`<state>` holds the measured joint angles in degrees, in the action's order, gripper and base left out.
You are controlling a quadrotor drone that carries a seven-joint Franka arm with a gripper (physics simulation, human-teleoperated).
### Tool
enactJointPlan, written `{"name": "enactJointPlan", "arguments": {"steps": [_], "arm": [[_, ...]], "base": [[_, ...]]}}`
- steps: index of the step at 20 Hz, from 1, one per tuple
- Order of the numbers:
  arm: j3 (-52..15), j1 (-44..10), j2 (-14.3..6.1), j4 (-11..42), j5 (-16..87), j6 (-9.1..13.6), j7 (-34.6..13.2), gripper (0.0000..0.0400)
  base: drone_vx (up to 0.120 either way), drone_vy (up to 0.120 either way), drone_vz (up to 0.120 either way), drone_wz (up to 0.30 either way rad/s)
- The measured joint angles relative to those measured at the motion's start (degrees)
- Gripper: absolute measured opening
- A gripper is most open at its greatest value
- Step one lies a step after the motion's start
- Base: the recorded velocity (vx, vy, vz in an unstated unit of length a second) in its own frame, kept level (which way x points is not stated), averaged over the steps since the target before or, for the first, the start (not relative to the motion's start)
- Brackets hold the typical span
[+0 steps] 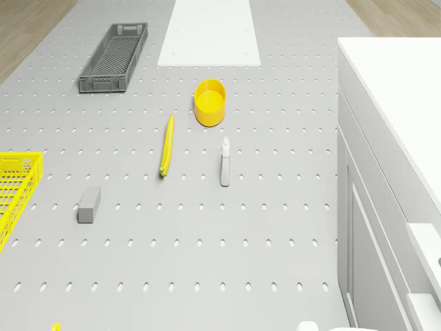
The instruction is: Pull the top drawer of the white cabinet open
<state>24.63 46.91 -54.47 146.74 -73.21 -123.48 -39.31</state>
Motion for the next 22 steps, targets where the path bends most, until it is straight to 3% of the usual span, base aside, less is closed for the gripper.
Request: {"name": "enactJointPlan", "arguments": {"steps": [6,13,22], "arm": [[-0.6,-1.1,0.4,-0.1,-0.6,0.9,0.2,0.0305],[-1.2,-2.3,0.9,-0.2,-1.3,1.8,0.5,0.0305],[-3.8,-2.5,3.1,-0.8,-4.7,0.9,1.9,0.0305]], "base": [[0.113,0.000,0.000,0.000],[0.051,0.000,0.000,0.000],[0.000,0.000,0.000,0.000]]}}
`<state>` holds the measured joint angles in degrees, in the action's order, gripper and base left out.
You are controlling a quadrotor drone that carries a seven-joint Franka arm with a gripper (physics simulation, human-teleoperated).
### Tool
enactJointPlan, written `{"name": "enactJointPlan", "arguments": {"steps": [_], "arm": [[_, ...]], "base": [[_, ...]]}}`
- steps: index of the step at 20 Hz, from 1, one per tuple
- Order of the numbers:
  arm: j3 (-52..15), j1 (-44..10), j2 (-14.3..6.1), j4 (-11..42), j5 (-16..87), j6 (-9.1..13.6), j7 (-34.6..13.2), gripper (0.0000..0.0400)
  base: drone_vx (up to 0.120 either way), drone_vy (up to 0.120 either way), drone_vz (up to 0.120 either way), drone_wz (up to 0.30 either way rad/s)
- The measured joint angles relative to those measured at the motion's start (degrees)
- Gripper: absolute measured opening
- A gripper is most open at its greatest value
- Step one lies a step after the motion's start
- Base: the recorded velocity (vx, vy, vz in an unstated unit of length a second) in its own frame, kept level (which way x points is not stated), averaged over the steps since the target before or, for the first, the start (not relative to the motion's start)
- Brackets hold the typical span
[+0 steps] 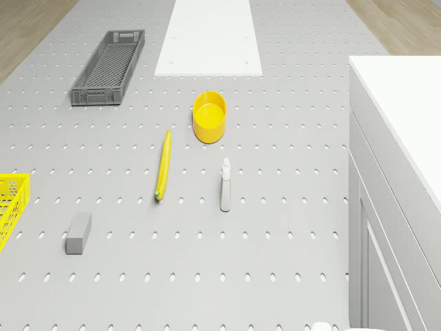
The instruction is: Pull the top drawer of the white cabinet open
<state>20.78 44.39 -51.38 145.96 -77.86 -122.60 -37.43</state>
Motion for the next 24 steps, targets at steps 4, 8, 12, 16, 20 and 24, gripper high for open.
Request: {"name": "enactJointPlan", "arguments": {"steps": [4,8,12,16,20,24], "arm": [[-1.5,0.0,1.3,-0.4,-1.9,-0.6,0.8,0.0305],[-2.9,-0.2,2.5,-0.9,-3.6,-1.0,1.5,0.0305],[-3.9,-0.8,3.3,-1.2,-4.8,-0.9,1.9,0.0305],[-4.8,-1.5,3.8,-1.7,-5.4,-0.5,1.7,0.0305],[-5.6,-2.4,4.1,-2.5,-5.6,0.0,1.0,0.0305],[-6.2,-3.2,4.4,-3.0,-5.8,0.5,0.6,0.0305]], "base": [[0.000,0.000,0.000,0.000],[0.000,0.000,0.000,0.000],[0.000,0.000,0.000,0.000],[0.000,0.000,0.000,0.000],[0.000,0.000,0.000,0.000],[0.000,0.000,0.000,0.000]]}}
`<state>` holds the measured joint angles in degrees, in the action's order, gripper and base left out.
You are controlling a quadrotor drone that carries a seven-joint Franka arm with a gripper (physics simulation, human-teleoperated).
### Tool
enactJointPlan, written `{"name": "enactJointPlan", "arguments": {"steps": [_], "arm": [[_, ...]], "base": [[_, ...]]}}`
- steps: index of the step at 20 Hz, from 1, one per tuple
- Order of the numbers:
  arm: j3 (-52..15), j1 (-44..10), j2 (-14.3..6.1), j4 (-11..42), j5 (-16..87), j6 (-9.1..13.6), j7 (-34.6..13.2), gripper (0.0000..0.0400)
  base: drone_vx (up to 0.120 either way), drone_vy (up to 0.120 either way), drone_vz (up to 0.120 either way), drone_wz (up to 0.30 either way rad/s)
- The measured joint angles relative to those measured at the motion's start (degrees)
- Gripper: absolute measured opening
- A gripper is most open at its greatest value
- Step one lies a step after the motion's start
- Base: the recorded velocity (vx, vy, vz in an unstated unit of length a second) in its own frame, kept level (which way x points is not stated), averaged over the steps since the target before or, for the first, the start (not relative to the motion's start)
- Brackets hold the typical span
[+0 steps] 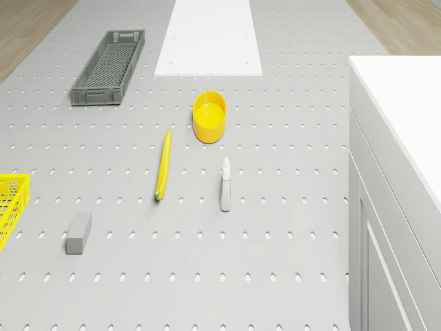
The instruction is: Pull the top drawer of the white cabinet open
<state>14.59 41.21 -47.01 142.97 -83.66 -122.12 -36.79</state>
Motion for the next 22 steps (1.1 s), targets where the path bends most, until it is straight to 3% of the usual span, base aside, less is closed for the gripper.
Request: {"name": "enactJointPlan", "arguments": {"steps": [22], "arm": [[-5.9,-2.6,4.1,-2.2,-5.6,-0.5,1.6,0.0305]], "base": [[0.000,0.000,0.000,0.000]]}}
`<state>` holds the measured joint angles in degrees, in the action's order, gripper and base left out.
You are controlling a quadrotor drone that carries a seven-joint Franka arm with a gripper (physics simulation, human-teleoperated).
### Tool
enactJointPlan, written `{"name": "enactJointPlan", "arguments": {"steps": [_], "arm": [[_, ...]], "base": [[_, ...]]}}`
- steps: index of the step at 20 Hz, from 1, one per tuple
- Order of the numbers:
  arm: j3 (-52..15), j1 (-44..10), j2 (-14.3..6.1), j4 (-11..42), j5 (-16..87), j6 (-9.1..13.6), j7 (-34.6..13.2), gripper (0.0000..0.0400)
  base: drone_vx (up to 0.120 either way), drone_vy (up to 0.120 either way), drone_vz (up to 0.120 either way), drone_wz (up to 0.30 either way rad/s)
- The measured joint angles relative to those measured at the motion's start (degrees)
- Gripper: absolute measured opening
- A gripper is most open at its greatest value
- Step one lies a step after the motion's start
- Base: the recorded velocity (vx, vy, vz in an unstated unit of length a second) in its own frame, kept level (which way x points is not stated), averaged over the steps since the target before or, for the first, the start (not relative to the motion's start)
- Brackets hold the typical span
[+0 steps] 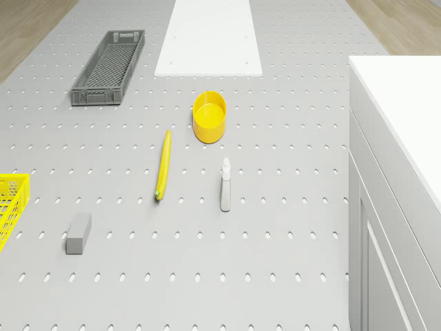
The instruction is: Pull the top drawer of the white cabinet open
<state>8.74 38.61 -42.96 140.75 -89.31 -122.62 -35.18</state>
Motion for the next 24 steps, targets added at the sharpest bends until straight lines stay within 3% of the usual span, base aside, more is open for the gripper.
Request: {"name": "enactJointPlan", "arguments": {"steps": [24], "arm": [[-2.7,-3.9,0.7,0.3,-2.0,2.2,0.8,0.0305]], "base": [[0.000,0.000,0.000,0.000]]}}
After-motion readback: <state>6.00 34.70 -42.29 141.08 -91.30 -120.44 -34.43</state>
